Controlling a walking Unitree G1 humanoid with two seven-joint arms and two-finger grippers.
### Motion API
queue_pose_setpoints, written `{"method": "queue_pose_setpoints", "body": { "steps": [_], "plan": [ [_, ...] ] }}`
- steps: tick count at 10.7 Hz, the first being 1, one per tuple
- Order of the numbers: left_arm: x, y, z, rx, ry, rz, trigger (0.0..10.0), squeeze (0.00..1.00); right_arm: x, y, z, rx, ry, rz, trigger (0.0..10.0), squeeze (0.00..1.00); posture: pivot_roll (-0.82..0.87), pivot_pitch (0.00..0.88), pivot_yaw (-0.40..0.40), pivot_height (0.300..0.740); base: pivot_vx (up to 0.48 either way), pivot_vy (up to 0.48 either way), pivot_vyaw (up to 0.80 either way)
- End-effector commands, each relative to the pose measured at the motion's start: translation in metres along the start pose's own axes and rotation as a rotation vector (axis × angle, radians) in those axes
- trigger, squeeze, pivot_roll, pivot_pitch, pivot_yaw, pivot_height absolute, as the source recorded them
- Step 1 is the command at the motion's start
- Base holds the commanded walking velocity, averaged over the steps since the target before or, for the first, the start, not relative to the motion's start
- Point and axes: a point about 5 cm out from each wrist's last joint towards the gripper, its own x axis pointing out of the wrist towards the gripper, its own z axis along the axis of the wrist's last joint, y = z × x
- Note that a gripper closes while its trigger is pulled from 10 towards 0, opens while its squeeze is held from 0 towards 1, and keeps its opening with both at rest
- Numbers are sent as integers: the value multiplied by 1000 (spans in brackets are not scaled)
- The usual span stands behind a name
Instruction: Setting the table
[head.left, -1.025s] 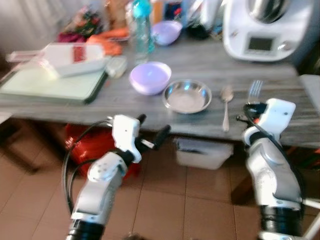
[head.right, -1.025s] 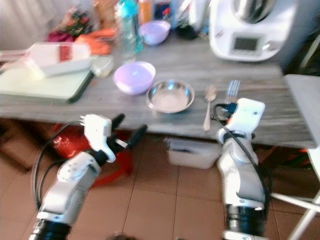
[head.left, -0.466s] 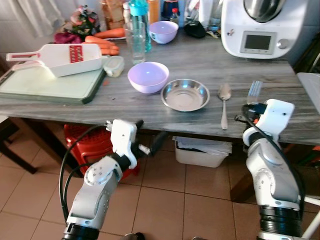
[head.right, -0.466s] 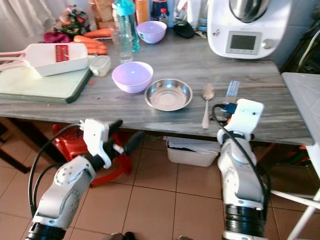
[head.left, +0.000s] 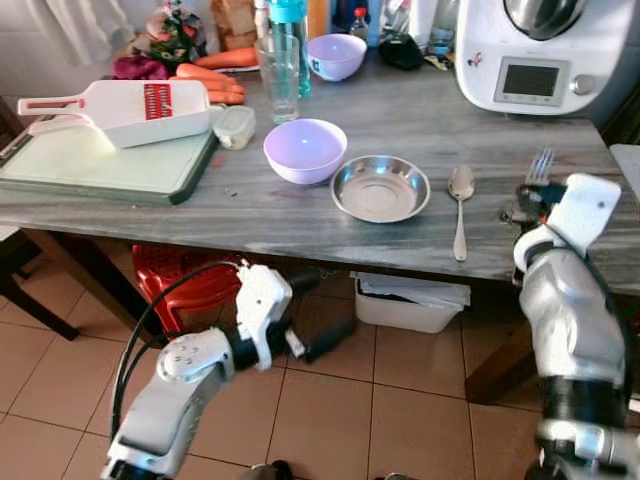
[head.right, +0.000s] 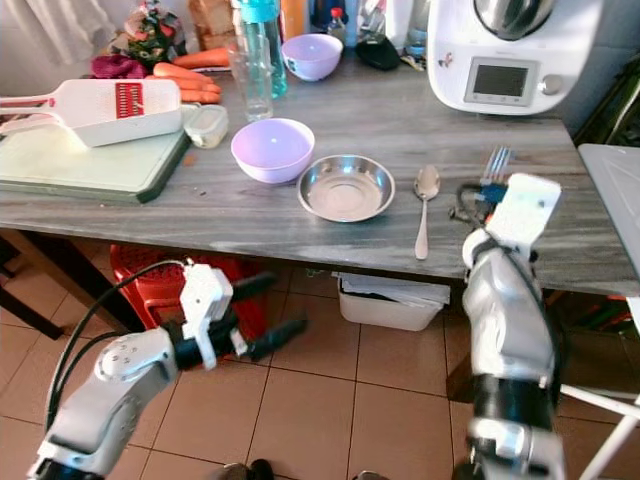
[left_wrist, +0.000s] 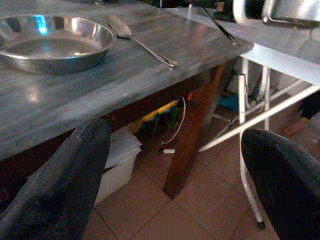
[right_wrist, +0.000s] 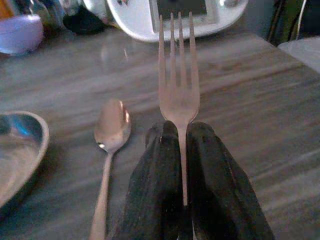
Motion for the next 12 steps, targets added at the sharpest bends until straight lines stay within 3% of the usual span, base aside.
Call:
{"method": "queue_pose_setpoints", "body": {
  "steps": [1, 7, 12],
  "plan": [
    [-2, -4, 1, 12, 8, -32, 10000, 0, 5, -2, -3, -7, 26, 0, 10000, 0, -40, 177, 35, 740, 0, 0, 0],
    [-5, -2, 7, 30, 0, -14, 10000, 0, 36, -22, -3, -26, 86, -35, 10000, 0, -17, 203, 34, 740, 0, 0, 0],
    [-7, -6, 7, 21, 11, -23, 10000, 0, 48, -9, -3, 92, 98, -19, 10000, 0, -1, 212, 50, 740, 0, 0, 0]
  ]
}}
